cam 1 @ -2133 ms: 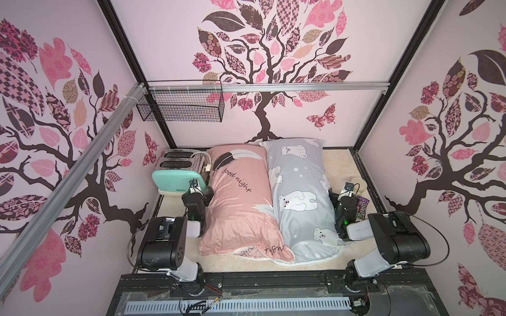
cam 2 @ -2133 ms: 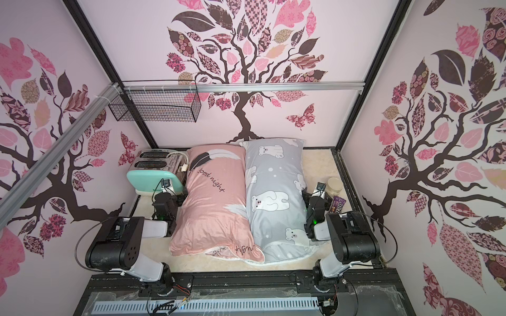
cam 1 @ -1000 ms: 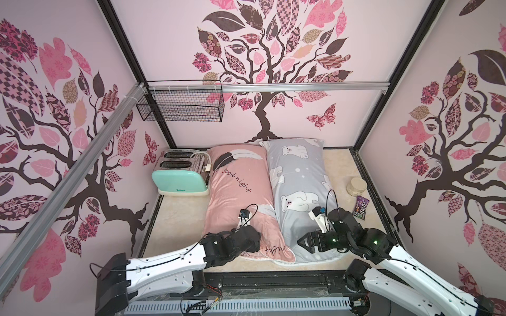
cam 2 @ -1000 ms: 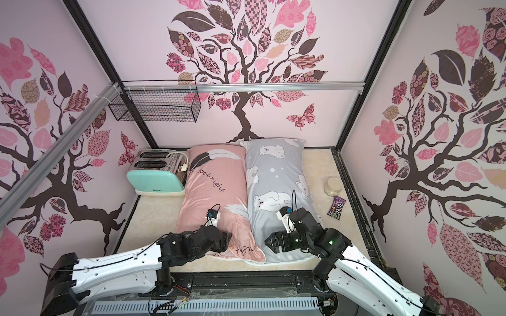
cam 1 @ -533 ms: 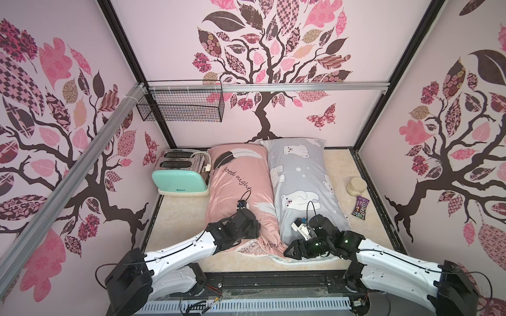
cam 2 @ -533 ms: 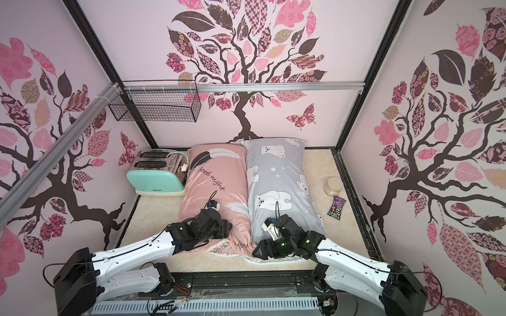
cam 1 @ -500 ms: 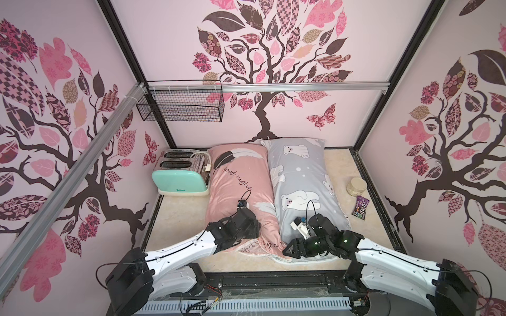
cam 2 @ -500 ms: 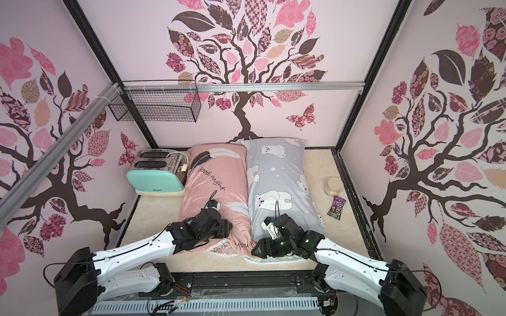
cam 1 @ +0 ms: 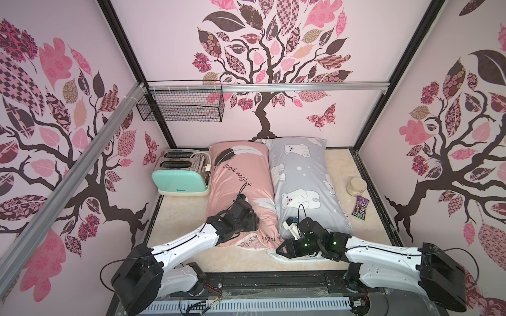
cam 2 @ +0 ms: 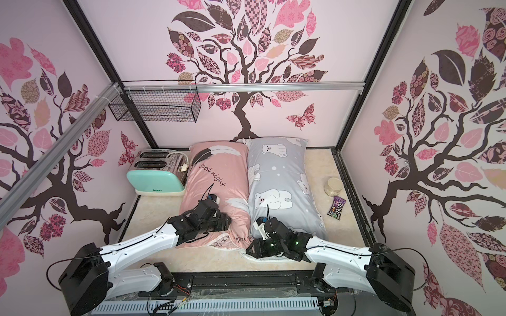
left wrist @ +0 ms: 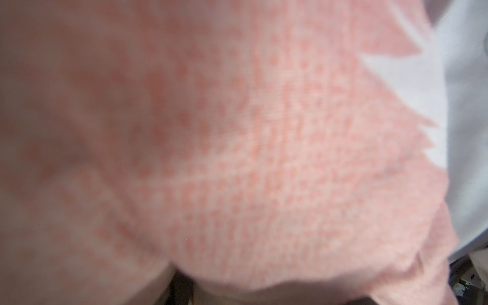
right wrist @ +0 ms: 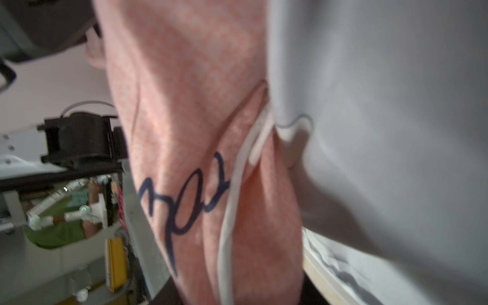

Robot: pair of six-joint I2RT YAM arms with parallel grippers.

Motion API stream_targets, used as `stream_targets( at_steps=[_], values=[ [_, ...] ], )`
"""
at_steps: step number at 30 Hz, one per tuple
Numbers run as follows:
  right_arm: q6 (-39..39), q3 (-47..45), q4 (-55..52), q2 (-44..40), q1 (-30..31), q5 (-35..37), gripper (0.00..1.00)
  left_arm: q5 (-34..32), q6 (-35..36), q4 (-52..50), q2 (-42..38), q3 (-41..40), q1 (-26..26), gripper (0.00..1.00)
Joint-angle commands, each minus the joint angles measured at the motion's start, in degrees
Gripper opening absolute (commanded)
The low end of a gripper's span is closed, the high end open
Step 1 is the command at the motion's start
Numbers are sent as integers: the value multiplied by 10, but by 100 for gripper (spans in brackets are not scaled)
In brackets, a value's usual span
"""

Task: Zip up pillowcases
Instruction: Pick up the pillowcase from the center of the board.

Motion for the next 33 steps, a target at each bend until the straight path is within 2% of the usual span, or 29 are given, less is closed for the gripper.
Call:
stream_targets(
  at_steps=[1, 4, 7, 11, 13, 15, 17, 19, 22, 24, 26, 29, 33],
  values=[
    [-23, 39, -29, 7, 1, 54, 24, -22, -2, 41, -2, -18, 13, 65],
    [-58, 74, -64, 19, 1, 70, 11, -23, -20, 56, -19, -52, 16, 68],
    [-81, 111, -84, 28, 1, 83, 1, -15, -34, 27, -79, -73, 17, 81],
    [-110, 161, -123, 67, 14, 101, 0, -46, -14, -150, -238, -20, 16, 88],
    [-125, 188, -144, 101, 25, 120, 0, -60, -15, -227, -304, 12, 15, 87],
    [-143, 221, -170, 136, 43, 146, 0, -38, -27, -274, -343, 27, 14, 80],
    [-155, 239, -178, 155, 45, 138, 0, 0, -48, -285, -355, 18, 4, 71],
    [-164, 240, -169, 155, 45, 122, 0, 23, -74, -247, -353, -12, -35, 61],
    [-178, 246, -185, 148, 43, 83, 0, 39, -118, -107, -333, -68, -119, 45],
    [-188, 250, -211, 141, 39, 46, 0, 63, -139, 0, -300, -94, -150, 40],
    [-190, 245, -221, 128, 33, 17, 0, 82, -144, 54, -257, -104, -155, 37],
    [-193, 231, -222, 97, 23, -14, 0, 60, -137, 77, -205, -107, -144, 33],
    [-179, 213, -207, 54, -16, -74, 0, 128, -158, 190, -155, -140, -98, 28]
  ],
)
